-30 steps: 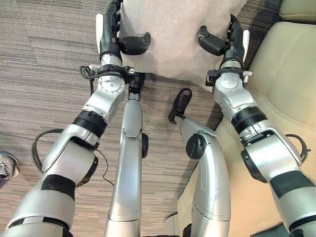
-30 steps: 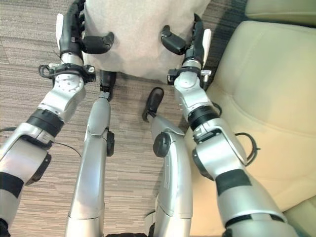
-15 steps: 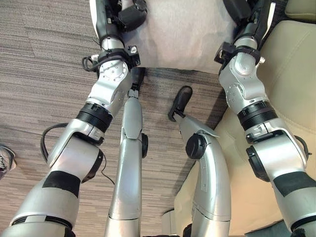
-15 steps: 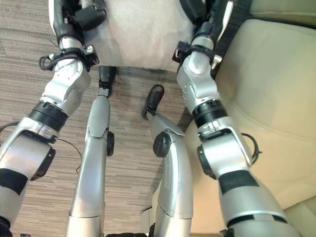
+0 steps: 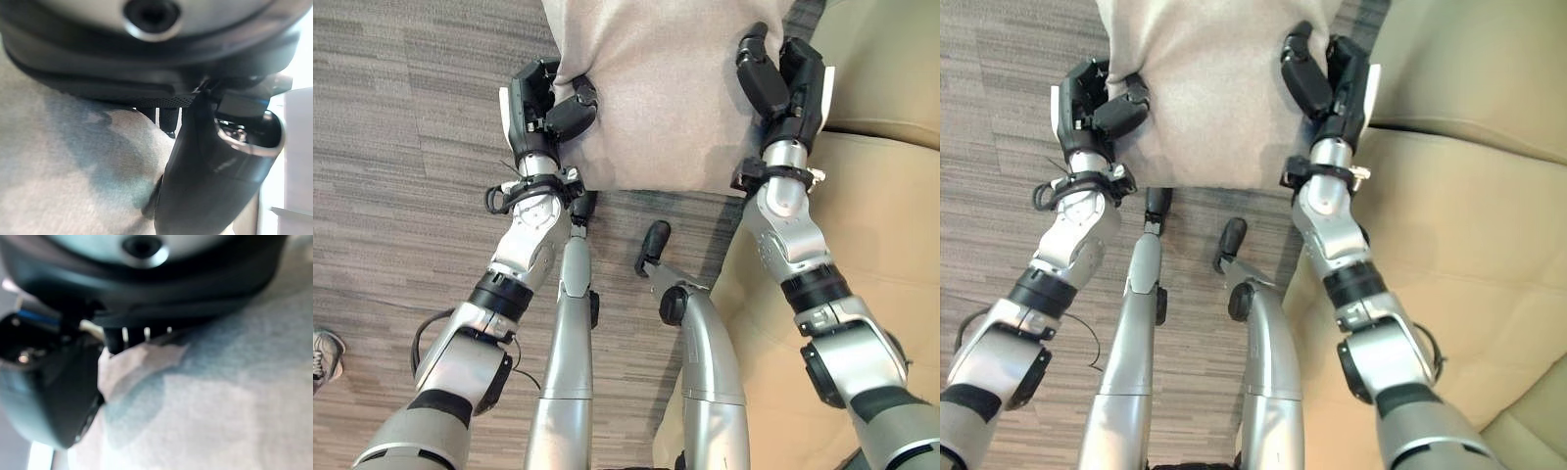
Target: Pick up all the scattered cushions and arrange them neatly on the sofa.
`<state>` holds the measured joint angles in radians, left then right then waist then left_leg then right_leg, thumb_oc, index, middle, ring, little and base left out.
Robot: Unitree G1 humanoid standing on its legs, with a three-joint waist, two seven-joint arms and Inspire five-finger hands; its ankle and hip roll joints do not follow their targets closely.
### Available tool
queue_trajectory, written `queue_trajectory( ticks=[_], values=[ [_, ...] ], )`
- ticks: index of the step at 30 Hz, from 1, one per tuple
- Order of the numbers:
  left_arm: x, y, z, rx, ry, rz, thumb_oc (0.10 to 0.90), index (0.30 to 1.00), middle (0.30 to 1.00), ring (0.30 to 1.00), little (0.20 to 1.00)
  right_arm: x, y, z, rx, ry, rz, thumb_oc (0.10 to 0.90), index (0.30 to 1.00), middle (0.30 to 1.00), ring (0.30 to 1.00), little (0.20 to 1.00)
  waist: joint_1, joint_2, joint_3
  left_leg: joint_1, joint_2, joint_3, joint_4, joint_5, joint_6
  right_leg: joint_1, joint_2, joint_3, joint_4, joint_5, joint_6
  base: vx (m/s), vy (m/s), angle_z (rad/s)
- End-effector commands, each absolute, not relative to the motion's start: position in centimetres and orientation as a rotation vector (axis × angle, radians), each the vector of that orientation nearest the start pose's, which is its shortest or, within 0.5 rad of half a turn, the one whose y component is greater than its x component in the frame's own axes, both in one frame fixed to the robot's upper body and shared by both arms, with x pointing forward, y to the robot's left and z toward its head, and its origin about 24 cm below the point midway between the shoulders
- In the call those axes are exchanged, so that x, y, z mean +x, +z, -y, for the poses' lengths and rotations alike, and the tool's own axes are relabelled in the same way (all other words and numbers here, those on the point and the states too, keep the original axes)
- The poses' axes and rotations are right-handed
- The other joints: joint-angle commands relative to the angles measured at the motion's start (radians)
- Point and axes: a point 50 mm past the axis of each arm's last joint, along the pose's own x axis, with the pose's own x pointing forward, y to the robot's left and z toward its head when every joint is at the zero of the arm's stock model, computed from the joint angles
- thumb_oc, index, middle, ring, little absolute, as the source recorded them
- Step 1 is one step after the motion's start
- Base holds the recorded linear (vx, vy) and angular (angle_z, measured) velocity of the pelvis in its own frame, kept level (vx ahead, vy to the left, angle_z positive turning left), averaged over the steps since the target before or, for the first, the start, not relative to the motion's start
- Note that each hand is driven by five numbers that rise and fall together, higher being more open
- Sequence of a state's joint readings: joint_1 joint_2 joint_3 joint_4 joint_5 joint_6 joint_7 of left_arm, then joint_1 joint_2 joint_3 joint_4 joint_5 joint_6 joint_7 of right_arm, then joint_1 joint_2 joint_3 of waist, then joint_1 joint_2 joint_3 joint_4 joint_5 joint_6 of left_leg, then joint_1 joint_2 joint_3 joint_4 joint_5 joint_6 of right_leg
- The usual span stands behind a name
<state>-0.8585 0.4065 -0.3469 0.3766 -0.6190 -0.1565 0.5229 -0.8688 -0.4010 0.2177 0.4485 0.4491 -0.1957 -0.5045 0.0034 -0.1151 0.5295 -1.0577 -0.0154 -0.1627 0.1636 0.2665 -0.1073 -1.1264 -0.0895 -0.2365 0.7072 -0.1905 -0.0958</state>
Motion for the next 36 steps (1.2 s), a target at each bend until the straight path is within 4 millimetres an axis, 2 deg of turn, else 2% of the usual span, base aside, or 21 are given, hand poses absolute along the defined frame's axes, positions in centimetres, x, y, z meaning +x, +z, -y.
queue_trajectory(
  ticks=[1, 2, 4, 5, 10, 11, 12, 13, 15, 16, 18, 19, 20, 22, 25, 27, 28, 30, 32, 33, 36],
  values=[
    [33.7, 24.6, -8.3, -0.217, -0.184, 0.678, 0.4, 0.3, 0.3, 0.3, 0.3, 34.5, 23.0, 13.1, 0.192, -0.01, 0.686, 0.4, 0.3, 0.3, 0.3, 0.3, -0.058, 0.031, -0.107, 0.168, 0.02, 0.083, 0.022, -0.17, -0.008, 0.199, 0.044, 0.087, -0.282, 0.085, 0.143, -0.02, -0.025, -0.13],
    [33.6, 24.6, -8.3, -0.217, -0.184, 0.678, 0.4, 0.3, 0.3, 0.3, 0.3, 34.5, 23.0, 13.1, 0.192, -0.01, 0.686, 0.4, 0.3, 0.3, 0.3, 0.3, -0.058, 0.031, -0.106, 0.17, 0.02, 0.083, 0.021, -0.169, -0.008, 0.202, 0.044, 0.087, -0.283, 0.085, 0.143, -0.02, -0.032, -0.16],
    [32.8, 22.9, -9.0, -0.215, -0.191, 0.664, 0.4, 0.3, 0.3, 0.3, 0.3, 33.3, 20.7, 13.8, 0.166, -0.014, 0.66, 0.4, 0.3, 0.3, 0.3, 0.3, -0.076, 0.035, -0.146, 0.29, 0.037, 0.096, -0.018, -0.171, -0.012, 0.317, 0.043, 0.081, -0.337, 0.089, 0.142, 0.0, -0.004, -0.12],
    [32.8, 22.8, -9.0, -0.215, -0.191, 0.662, 0.4, 0.3, 0.3, 0.3, 0.3, 33.3, 20.6, 13.8, 0.165, -0.015, 0.657, 0.4, 0.3, 0.3, 0.3, 0.3, -0.075, 0.035, -0.143, 0.298, 0.038, 0.097, -0.022, -0.17, -0.012, 0.326, 0.043, 0.081, -0.341, 0.09, 0.142, 0.0, -0.013, -0.08],
    [31.2, 20.3, -10.0, -0.238, -0.203, 0.635, 0.4, 0.3, 0.3, 0.3, 0.3, 31.0, 18.2, 14.9, 0.101, -0.032, 0.643, 0.4, 0.3, 0.3, 0.3, 0.3, -0.102, 0.036, -0.196, 0.487, 0.066, 0.135, -0.034, -0.197, -0.016, 0.539, 0.046, 0.09, -0.427, 0.095, 0.139, 0.03, -0.021, -0.13],
    [30.5, 19.6, -10.6, -0.26, -0.198, 0.631, 0.4, 0.3, 0.3, 0.3, 0.3, 30.3, 17.7, 15.5, 0.068, -0.04, 0.648, 0.4, 0.3, 0.3, 0.3, 0.3, -0.114, 0.035, -0.222, 0.541, 0.077, 0.149, -0.027, -0.214, -0.016, 0.606, 0.051, 0.092, -0.46, 0.095, 0.135, 0.04, -0.033, -0.1],
    [30.5, 19.5, -10.6, -0.26, -0.198, 0.628, 0.4, 0.3, 0.3, 0.3, 0.3, 30.2, 17.7, 15.5, 0.068, -0.04, 0.646, 0.4, 0.3, 0.3, 0.3, 0.3, -0.113, 0.035, -0.221, 0.545, 0.078, 0.149, -0.032, -0.209, -0.016, 0.613, 0.053, 0.092, -0.47, 0.103, 0.135, 0.09, -0.04, -0.13],
    [29.7, 18.7, -11.4, -0.262, -0.188, 0.621, 0.4, 0.3, 0.3, 0.3, 0.3, 29.2, 17.3, 16.2, 0.021, -0.046, 0.655, 0.4, 0.3, 0.3, 0.3, 0.3, -0.126, 0.029, -0.254, 0.594, 0.091, 0.167, -0.016, -0.23, -0.014, 0.681, 0.062, 0.103, -0.505, 0.103, 0.129, 0.1, -0.034, -0.09],
    [28.9, 18.0, -11.9, -0.26, -0.193, 0.609, 0.4, 0.3, 0.3, 0.3, 0.3, 28.2, 17.2, 16.9, -0.018, -0.046, 0.676, 0.4, 0.3, 0.3, 0.3, 0.3, -0.14, 0.017, -0.286, 0.643, 0.106, 0.188, 0.007, -0.258, -0.01, 0.752, 0.073, 0.118, -0.543, 0.101, 0.125, 0.1, -0.043, -0.14],
    [28.9, 17.9, -11.9, -0.26, -0.193, 0.608, 0.4, 0.3, 0.3, 0.3, 0.3, 28.2, 17.2, 16.9, -0.018, -0.047, 0.675, 0.4, 0.3, 0.3, 0.3, 0.3, -0.14, 0.017, -0.287, 0.642, 0.106, 0.188, 0.005, -0.254, -0.009, 0.752, 0.073, 0.118, -0.547, 0.106, 0.125, 0.08, -0.032, -0.21],
    [27.9, 17.2, -13.2, -0.255, -0.175, 0.601, 0.4, 0.3, 0.3, 0.3, 0.3, 27.1, 17.3, 18.0, -0.062, -0.05, 0.698, 0.4, 0.3, 0.3, 0.3, 0.3, -0.159, 0.002, -0.339, 0.684, 0.129, 0.21, 0.083, -0.282, 0.004, 0.847, 0.093, 0.152, -0.604, 0.11, 0.12, 0.16, -0.013, -0.32],
    [27.9, 17.2, -13.2, -0.254, -0.175, 0.6, 0.4, 0.3, 0.3, 0.3, 0.3, 27.0, 17.3, 18.0, -0.062, -0.05, 0.697, 0.4, 0.3, 0.3, 0.3, 0.3, -0.158, 0.001, -0.34, 0.683, 0.128, 0.212, 0.08, -0.277, 0.004, 0.846, 0.093, 0.153, -0.609, 0.115, 0.12, 0.21, 0.035, -0.34],
    [27.2, 16.8, -13.9, -0.248, -0.166, 0.601, 0.4, 0.3, 0.3, 0.3, 0.3, 26.5, 17.4, 18.1, -0.055, -0.028, 0.709, 0.4, 0.3, 0.3, 0.3, 0.3, -0.164, -0.004, -0.364, 0.702, 0.145, 0.222, 0.153, -0.293, 0.02, 0.897, 0.108, 0.185, -0.628, 0.116, 0.117, 0.09, 0.034, -0.29],
    [26.8, 16.7, -14.1, -0.259, -0.161, 0.599, 0.4, 0.3, 0.3, 0.3, 0.3, 26.2, 17.4, 18.1, -0.045, -0.019, 0.711, 0.4, 0.3, 0.3, 0.3, 0.3, -0.158, -0.004, -0.371, 0.705, 0.15, 0.224, 0.175, -0.283, 0.022, 0.915, 0.107, 0.204, -0.638, 0.122, 0.116, 0.12, 0.085, -0.64],
    [26.2, 16.2, -14.4, -0.252, -0.148, 0.588, 0.4, 0.3, 0.3, 0.3, 0.3, 25.7, 17.2, 18.3, -0.027, -0.004, 0.703, 0.4, 0.3, 0.3, 0.3, 0.3, -0.14, 0.001, -0.388, 0.716, 0.11, 0.186, 0.145, -0.332, 0.039, 0.967, 0.093, 0.234, -0.647, 0.115, 0.125, 0.15, 0.144, -0.53],
    [26.1, 15.7, -14.5, -0.259, -0.141, 0.569, 0.4, 0.3, 0.3, 0.3, 0.3, 25.6, 16.8, 18.5, -0.025, -0.006, 0.687, 0.4, 0.3, 0.3, 0.3, 0.3, -0.138, 0.007, -0.397, 0.717, 0.104, 0.177, 0.111, -0.323, 0.036, 0.98, 0.087, 0.239, -0.646, 0.112, 0.129, 0.21, 0.183, -0.53],
    [26.0, 15.3, -14.6, -0.246, -0.13, 0.546, 0.4, 0.3, 0.3, 0.3, 0.3, 25.4, 16.4, 18.5, -0.015, -0.01, 0.663, 0.4, 0.3, 0.3, 0.3, 0.3, -0.113, 0.02, -0.402, 0.691, 0.082, 0.141, 0.015, -0.256, 0.021, 1.031, 0.086, 0.26, -0.655, 0.1, 0.139, 0.27, 0.247, -0.13],
    [25.9, 15.0, -14.6, -0.237, -0.126, 0.534, 0.4, 0.3, 0.3, 0.3, 0.3, 25.3, 16.2, 18.7, -0.018, -0.019, 0.655, 0.4, 0.3, 0.3, 0.3, 0.3, -0.092, 0.03, -0.396, 0.667, 0.061, 0.091, -0.041, -0.215, 0.007, 1.063, 0.094, 0.284, -0.653, 0.083, 0.142, 0.24, 0.205, -0.43],
    [25.9, 15.0, -14.6, -0.237, -0.126, 0.534, 0.4, 0.3, 0.3, 0.3, 0.3, 25.3, 16.2, 18.7, -0.018, -0.02, 0.655, 0.4, 0.3, 0.3, 0.3, 0.3, -0.092, 0.028, -0.395, 0.673, 0.059, 0.091, -0.045, -0.213, 0.007, 1.066, 0.093, 0.284, -0.653, 0.081, 0.142, 0.18, 0.154, -0.6],
    [25.6, 13.8, -14.7, -0.25, -0.123, 0.487, 0.4, 0.3, 0.3, 0.3, 0.3, 24.8, 16.0, 19.0, -0.051, -0.036, 0.651, 0.4, 0.3, 0.3, 0.3, 0.3, -0.09, 0.044, -0.416, 0.716, 0.048, 0.054, -0.087, -0.212, 0.013, 1.104, 0.095, 0.329, -0.635, 0.052, 0.155, 0.37, 0.333, -0.37],
    [25.4, 13.4, -15.1, -0.234, -0.117, 0.473, 0.4, 0.3, 0.3, 0.3, 0.3, 24.7, 15.7, 19.0, -0.061, -0.038, 0.629, 0.4, 0.3, 0.3, 0.3, 0.3, -0.087, 0.036, -0.432, 0.751, 0.038, 0.073, -0.081, -0.219, 0.027, 1.117, 0.069, 0.348, -0.614, 0.046, 0.173, 0.26, 0.238, -0.67]
  ],
)
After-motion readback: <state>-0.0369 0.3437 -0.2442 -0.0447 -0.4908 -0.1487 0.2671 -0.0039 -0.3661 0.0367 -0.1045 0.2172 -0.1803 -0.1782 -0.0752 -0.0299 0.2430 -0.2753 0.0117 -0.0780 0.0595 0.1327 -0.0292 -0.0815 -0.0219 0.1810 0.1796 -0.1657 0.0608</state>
